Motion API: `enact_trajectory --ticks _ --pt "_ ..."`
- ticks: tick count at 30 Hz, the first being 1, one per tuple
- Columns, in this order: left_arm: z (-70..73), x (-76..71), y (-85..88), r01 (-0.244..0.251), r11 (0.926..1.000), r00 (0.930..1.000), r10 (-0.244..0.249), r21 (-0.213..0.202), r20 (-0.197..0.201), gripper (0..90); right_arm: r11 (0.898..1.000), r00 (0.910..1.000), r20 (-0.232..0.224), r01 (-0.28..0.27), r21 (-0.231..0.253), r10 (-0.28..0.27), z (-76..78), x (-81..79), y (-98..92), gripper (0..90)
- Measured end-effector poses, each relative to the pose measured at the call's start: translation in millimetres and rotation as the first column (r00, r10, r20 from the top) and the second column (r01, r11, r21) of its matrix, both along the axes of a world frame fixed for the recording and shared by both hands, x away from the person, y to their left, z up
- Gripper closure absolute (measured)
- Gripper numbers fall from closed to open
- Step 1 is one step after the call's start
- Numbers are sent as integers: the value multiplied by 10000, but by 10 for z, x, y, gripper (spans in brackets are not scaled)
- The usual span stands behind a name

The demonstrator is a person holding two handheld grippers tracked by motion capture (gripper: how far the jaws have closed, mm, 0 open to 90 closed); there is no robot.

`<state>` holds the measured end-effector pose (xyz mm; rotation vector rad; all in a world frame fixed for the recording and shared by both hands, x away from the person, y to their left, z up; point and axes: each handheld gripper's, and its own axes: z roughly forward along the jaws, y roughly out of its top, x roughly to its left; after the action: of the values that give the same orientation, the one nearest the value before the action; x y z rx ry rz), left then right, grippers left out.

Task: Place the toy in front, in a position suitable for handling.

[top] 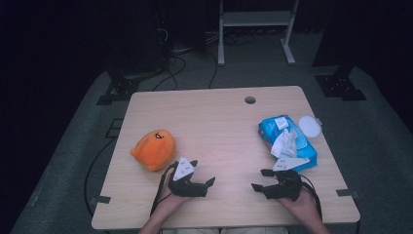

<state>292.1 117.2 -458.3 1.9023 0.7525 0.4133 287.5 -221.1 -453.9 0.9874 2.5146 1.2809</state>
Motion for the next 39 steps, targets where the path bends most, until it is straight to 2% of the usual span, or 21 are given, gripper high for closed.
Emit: enact_trajectory --ticks 3,10,13,17,21,22,23,24,27,28,29,30,31,34,37,38,39 --pt "69 0 -1 108 9999 9994 -107 -28 334 121 10000 10000 -41 5 3 -5 -9 11 -10 303" --pt "177 20 43 46 9997 9976 -29 -256 686 128 9999 9999 -94 100 83 -99 -24 11 -40 304" --pt "280 49 157 -268 9979 9951 324 -596 937 128 9999 9998 -132 129 75 -128 -30 10 -45 303" --pt "355 60 266 -577 9956 9911 660 -744 1154 127 10000 9999 -92 87 6 -87 -20 3 -23 303" --pt "476 84 492 -1232 9865 9786 1388 -1078 1518 127 10000 10000 -69 27 -81 -27 -25 -14 16 303" --pt "476 84 492 -1232 9865 9786 1388 -1078 1518 127 10000 10000 -69 27 -81 -27 -25 -14 16 303" --pt "518 98 585 -1494 9813 9716 1684 -1211 1660 127 9998 10000 -59 -38 -209 36 -32 -19 36 303" --pt "518 98 585 -1494 9813 9716 1684 -1211 1660 127 9998 10000 -59 -38 -209 36 -32 -19 36 303" --pt "580 134 776 -2025 9674 9566 2286 -1521 1805 127 9996 9999 -63 -80 -259 79 -42 -8 48 304" --pt "580 134 776 -2025 9674 9566 2286 -1521 1805 127 9997 9999 -96 -71 -242 68 -47 -2 48 303" --pt "589 141 814 -2132 9642 9532 2407 -1580 1830 127 9997 9999 -108 -66 -252 63 -52 4 45 303" --pt "604 151 886 -2334 9590 9467 2618 -1608 1877 127 9997 9999 -137 -57 -255 53 -53 6 44 303" --pt "604 151 886 -2334 9590 9467 2618 -1608 1877 127 9997 9999 -137 -57 -255 53 -53 6 44 303" --pt "619 160 984 -2629 9494 9354 2944 -1718 1959 127 9997 9999 -87 -52 -223 50 -43 2 38 304" --pt "612 163 1034 -2782 9436 9296 3115 -1795 1970 126 9997 10000 -44 -72 -229 71 -35 -10 43 304" --pt "612 163 1034 -2782 9436 9296 3115 -1795 1970 126 9997 10000 -44 -72 -229 71 -35 -10 43 304" --pt "603 171 1055 -2882 9411 9255 3212 -1768 2006 126 9996 9999 -59 -82 -258 81 -36 -14 53 303"
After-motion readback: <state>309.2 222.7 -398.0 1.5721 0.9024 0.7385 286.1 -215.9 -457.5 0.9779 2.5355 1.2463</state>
